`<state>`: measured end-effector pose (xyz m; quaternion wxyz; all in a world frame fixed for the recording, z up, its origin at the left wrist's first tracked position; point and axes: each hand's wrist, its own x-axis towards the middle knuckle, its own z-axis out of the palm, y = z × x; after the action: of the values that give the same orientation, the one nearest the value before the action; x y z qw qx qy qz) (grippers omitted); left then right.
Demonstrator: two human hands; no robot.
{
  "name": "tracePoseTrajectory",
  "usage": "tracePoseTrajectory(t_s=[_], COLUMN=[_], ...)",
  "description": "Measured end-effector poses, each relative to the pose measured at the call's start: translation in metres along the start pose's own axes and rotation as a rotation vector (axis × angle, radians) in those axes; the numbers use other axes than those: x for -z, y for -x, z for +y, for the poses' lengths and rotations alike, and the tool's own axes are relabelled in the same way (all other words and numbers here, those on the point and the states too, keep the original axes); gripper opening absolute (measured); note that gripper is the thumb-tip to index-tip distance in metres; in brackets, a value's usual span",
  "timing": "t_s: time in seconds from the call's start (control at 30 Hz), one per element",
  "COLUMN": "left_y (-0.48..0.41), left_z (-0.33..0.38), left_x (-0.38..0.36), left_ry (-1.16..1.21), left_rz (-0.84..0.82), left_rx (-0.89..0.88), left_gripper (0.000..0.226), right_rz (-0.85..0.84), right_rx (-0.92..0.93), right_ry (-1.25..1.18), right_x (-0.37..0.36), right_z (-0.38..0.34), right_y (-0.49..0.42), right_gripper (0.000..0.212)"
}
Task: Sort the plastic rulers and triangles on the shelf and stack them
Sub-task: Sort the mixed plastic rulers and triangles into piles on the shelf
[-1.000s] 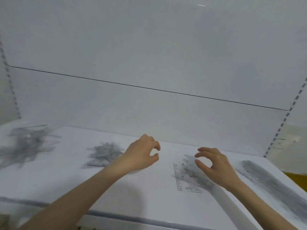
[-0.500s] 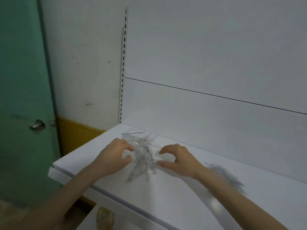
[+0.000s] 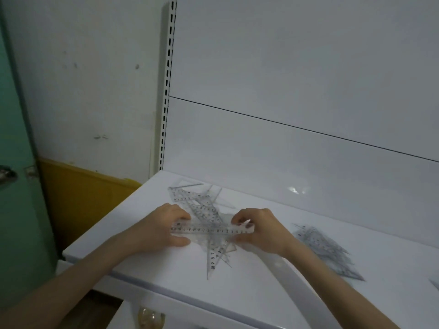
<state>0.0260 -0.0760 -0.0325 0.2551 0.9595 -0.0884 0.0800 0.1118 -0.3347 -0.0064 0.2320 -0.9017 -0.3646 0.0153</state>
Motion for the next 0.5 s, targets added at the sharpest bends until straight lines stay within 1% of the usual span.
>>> tracePoseTrajectory(t_s=[0.07,0.13,0.23,0.27,0.3,0.33,0.37,0.4,0.43,0.47,0.5], left_y=[-0.002,-0.005,-0.008,-0.008,-0.008,-0.008,-0.008,-0.009,-0.011,-0.012,-0.013], left_z=[0.0,-0.001,-0.002,0.0,0.001,0.004,0.005,0.008,0.01,0.011,0.011], left_x=[0.001,0.002,0.002,0.002,0.001,0.001,0.0,0.0,0.001,0.001,0.002], left_ry=[0.031,0.029,0.021,-0.004,-0.055,-0.122,-0.176,-0.197,-0.189,-0.178,-0.184], left_rz=[0.033,0.028,0.004,0.015,0.023,0.008,-0.033,-0.085,-0.135,-0.157,-0.153], left_rx=[-0.021,-0.039,-0.056,-0.073,-0.099,-0.117,-0.106,-0.067,-0.015,0.006,-0.002], left_gripper=[0.054,0.055,0.052,0.055,0.062,0.073,0.084,0.09,0.088,0.078,0.064], right_rz=[0.007,0.016,0.043,0.056,0.072,0.091,0.113,0.132,0.146,0.157,0.167], right_rx=[0.008,-0.001,-0.044,-0.059,-0.074,-0.089,-0.104,-0.121,-0.135,-0.147,-0.156], right_ry=[-0.005,-0.02,-0.046,-0.053,-0.06,-0.071,-0.09,-0.111,-0.13,-0.144,-0.155], right_x=[0.009,0.017,0.028,0.032,0.036,0.039,0.042,0.045,0.046,0.047,0.049], right_z=[0.003,0.008,0.017,0.019,0.022,0.024,0.026,0.028,0.03,0.031,0.033], right_y=[0.007,0.017,0.032,0.036,0.04,0.043,0.047,0.05,0.053,0.056,0.059], right_gripper=[0.027,0.023,0.026,0.026,0.025,0.024,0.023,0.023,0.023,0.023,0.023])
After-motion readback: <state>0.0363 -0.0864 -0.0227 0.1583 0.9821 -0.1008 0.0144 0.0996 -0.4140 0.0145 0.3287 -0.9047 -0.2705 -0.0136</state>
